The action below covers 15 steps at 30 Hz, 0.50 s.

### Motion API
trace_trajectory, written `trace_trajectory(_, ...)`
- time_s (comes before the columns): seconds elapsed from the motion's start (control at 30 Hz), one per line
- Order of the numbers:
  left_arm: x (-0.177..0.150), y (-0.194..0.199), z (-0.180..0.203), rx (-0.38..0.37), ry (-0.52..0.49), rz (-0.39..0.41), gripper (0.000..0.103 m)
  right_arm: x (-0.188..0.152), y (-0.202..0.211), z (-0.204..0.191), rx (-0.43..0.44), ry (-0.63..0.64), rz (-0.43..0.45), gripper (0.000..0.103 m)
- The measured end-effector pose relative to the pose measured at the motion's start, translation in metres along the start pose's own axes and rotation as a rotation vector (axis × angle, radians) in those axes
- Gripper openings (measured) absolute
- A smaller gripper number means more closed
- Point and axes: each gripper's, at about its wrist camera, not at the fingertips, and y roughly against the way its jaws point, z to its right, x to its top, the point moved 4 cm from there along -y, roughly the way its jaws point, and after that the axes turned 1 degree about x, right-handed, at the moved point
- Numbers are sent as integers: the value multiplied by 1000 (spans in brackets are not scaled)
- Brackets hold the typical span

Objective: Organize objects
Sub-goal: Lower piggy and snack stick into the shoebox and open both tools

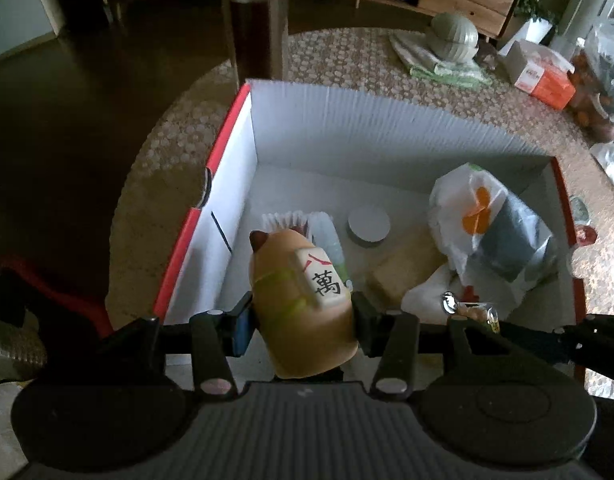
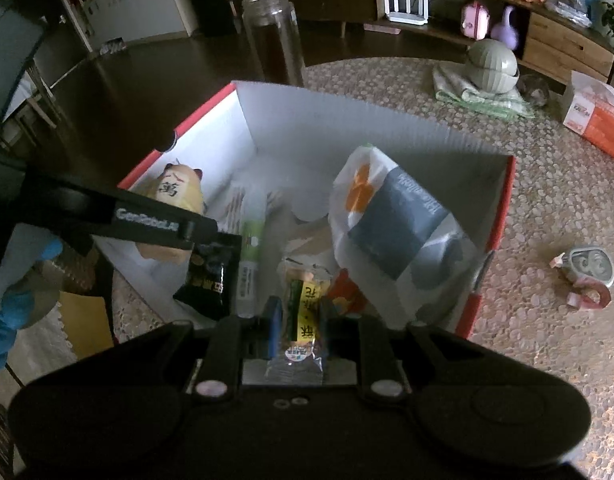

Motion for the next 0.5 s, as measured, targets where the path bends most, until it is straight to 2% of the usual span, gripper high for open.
trace_trajectory(0.5,-5,-33,-7,4,2,-45,50,-6,-21,-1,-5,3,-36,20)
